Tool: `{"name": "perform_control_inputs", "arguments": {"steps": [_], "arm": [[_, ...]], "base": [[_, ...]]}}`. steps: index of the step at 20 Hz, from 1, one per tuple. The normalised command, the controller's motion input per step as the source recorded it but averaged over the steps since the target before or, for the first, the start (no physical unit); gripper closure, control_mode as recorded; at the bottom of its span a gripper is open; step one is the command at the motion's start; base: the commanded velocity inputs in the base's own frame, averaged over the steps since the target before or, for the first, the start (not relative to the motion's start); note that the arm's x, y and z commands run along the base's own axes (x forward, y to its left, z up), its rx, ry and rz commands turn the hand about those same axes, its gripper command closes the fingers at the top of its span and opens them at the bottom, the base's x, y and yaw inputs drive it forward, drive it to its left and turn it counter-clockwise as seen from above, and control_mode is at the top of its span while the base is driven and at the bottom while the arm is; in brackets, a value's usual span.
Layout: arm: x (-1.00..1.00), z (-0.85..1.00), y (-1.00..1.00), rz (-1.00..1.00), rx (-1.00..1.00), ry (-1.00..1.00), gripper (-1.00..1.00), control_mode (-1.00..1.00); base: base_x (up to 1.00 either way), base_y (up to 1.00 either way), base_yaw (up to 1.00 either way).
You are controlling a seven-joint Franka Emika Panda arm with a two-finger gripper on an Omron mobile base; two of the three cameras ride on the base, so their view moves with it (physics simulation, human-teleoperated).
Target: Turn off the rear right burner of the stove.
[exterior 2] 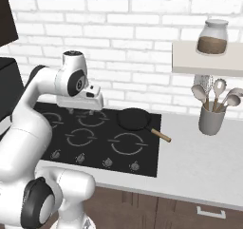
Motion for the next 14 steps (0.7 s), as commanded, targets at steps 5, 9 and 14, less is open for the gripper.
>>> {"name": "perform_control_inputs", "arguments": {"steps": [5,9,14], "arm": [[-0.25,-0.47,0.00,0.00,-0.01,0.10,-1.00,-1.00],[-0.14,-0.34,0.00,0.00,0.00,0.02,-1.00,-1.00],[-0.05,-0.22,-0.10,0.00,0.00,0.00,-1.00,-1.00]], "base": [[0.00,0.00,0.00],[0.00,0.00,0.00],[0.00,0.00,0.00]]}}
